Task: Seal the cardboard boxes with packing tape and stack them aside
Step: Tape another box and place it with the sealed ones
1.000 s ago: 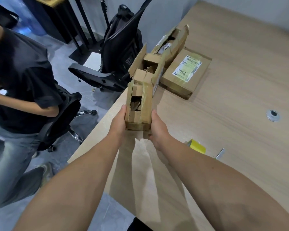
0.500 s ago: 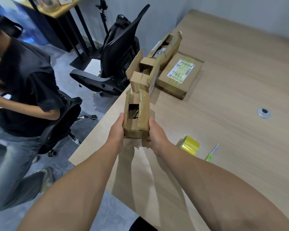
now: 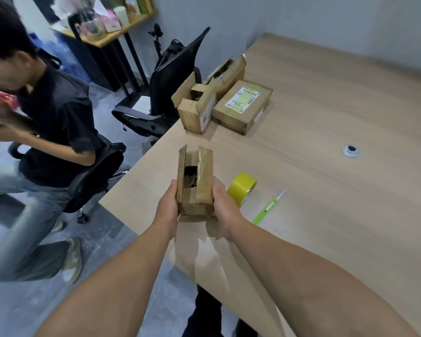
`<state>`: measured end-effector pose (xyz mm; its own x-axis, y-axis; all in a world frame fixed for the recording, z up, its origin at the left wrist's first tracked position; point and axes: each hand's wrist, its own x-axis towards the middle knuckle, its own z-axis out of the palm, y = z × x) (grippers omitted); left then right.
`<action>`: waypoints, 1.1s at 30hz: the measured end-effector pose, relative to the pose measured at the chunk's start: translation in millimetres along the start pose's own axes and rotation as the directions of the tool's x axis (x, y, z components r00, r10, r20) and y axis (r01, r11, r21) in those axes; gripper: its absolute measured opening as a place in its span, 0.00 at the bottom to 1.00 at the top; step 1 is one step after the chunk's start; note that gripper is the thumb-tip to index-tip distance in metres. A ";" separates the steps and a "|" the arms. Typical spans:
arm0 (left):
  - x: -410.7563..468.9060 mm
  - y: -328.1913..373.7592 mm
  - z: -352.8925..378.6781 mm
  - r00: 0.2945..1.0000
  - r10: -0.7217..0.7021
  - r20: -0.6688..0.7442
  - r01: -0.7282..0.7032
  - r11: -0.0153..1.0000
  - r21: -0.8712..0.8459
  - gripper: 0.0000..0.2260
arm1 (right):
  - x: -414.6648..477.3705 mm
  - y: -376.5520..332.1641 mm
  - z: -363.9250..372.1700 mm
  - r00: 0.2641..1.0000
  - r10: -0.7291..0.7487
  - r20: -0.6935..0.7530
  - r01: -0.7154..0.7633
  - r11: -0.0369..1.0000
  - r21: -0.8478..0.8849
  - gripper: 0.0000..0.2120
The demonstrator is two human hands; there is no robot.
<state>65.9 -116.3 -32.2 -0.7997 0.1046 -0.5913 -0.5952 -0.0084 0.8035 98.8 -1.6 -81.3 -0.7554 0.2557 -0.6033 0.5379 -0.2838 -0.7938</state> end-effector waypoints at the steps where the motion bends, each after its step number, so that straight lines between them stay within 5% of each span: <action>1: -6.7 -5.6 1.4 1.000 -0.001 -0.006 0.001 1.000 -0.009 0.17 | -7.7 3.5 -4.2 1.000 0.002 0.001 -0.002 1.000 0.004 0.25; 9: -72.7 -56.4 17.8 0.998 0.020 -0.062 -0.022 0.999 -0.027 0.17 | -64.6 35.4 -51.9 0.998 -0.021 0.067 0.022 1.000 -0.013 0.17; 19: -112.3 -96.5 16.2 0.994 0.030 -0.102 -0.032 0.999 -0.020 0.17 | -99.1 76.6 -60.1 0.997 0.008 0.077 -0.004 0.999 -0.050 0.21; 28: -135.8 -115.6 6.5 0.999 0.046 0.003 -0.046 0.998 0.045 0.17 | -142.1 98.2 -65.4 0.999 -0.004 -0.034 0.004 1.000 0.013 0.28; 33: -148.5 -125.1 22.5 0.991 0.018 0.136 -0.037 0.990 0.138 0.18 | -175.7 104.1 -89.2 0.985 0.007 -0.170 0.011 0.994 0.105 0.21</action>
<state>260.9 -108.4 -43.3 -0.7923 0.2385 -0.5616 -0.5485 0.1245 0.8268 320.9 6.4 -64.8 -0.6771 0.4071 -0.6131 0.4874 -0.3761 -0.7880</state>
